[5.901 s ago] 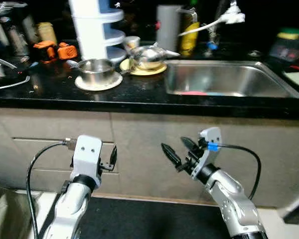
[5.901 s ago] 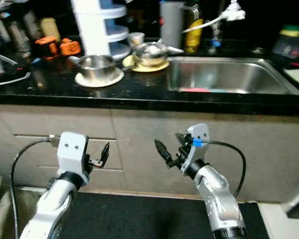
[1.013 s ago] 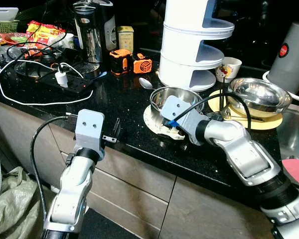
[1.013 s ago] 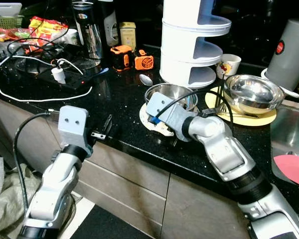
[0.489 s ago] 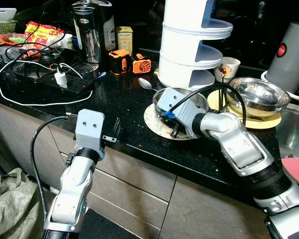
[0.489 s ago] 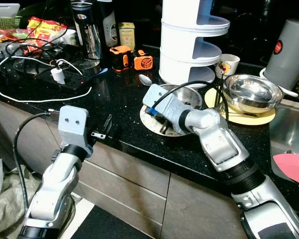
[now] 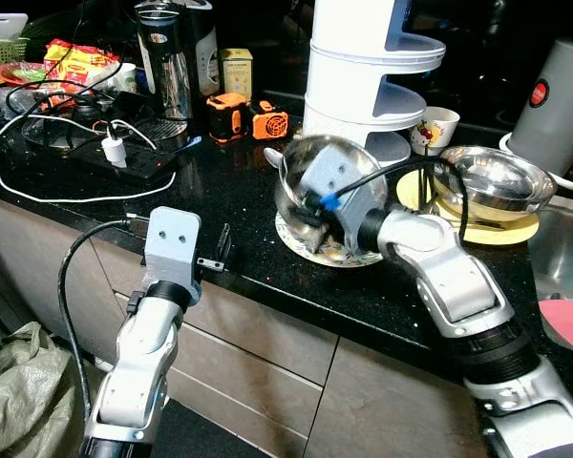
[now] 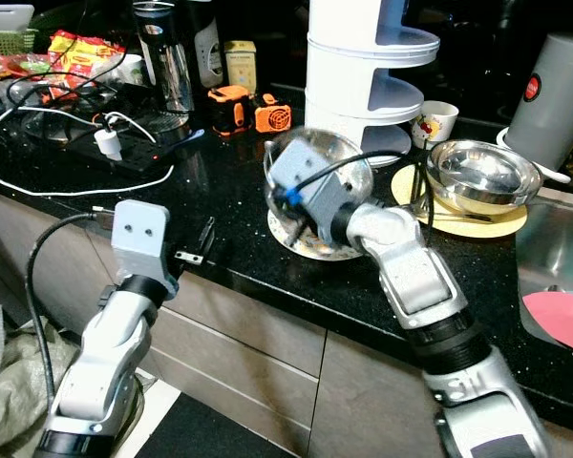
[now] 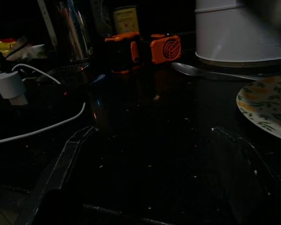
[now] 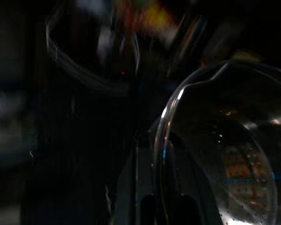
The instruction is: Kitchen organization
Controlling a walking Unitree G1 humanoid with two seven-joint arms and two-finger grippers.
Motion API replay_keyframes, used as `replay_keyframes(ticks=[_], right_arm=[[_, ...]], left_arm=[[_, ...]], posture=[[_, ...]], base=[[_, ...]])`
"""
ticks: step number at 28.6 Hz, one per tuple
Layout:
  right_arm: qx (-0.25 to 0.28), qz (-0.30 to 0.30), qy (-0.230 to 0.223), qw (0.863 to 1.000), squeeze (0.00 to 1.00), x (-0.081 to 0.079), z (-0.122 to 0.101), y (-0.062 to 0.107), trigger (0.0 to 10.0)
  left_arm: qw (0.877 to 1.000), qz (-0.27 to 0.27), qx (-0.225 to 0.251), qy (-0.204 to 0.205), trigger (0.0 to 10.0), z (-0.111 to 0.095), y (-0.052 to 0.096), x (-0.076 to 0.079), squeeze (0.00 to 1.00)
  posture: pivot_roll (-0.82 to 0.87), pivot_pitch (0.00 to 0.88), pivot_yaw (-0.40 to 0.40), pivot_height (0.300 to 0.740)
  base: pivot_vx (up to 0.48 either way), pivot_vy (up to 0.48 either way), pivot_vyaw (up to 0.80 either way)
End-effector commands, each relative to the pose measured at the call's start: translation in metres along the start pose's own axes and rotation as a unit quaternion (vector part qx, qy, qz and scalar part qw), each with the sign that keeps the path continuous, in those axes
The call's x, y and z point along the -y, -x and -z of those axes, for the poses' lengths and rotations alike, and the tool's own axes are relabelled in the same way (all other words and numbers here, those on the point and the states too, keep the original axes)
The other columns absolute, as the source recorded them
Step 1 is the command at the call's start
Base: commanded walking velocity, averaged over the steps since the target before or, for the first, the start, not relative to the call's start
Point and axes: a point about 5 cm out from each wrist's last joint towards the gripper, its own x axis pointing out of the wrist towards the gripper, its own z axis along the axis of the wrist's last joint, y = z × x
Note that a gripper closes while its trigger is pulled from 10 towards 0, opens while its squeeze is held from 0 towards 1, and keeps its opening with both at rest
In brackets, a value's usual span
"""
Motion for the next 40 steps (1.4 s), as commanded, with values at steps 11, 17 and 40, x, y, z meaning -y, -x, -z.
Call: replay_keyframes(ticks=[11, 17, 40], right_arm=[[0.193, 0.129, -0.128, 0.964, 0.00, 0.044, -0.039, 0.031, 10.0], [0.233, 0.138, -0.146, 0.951, 0.00, 0.051, -0.047, 0.038, 10.0], [0.009, 0.077, 0.126, 0.989, 0.00, 0.002, 0.004, -0.009, 10.0]], left_arm=[[1.000, 0.006, 0.001, 0.004, 10.0, -0.003, -0.003, 0.001, 0.00], [1.000, 0.008, 0.002, 0.006, 10.0, -0.004, -0.003, 0.002, 0.00], [1.000, 0.003, 0.002, 0.013, 10.0, -0.006, -0.004, 0.003, 0.00]], posture=[[0.03, 0.000, -0.008, 0.740], [0.04, 0.000, -0.008, 0.740], [0.04, 0.000, -0.017, 0.740]], base=[[0.000, 0.000, -0.40], [0.000, 0.000, -0.80], [0.000, 0.000, -0.70]])
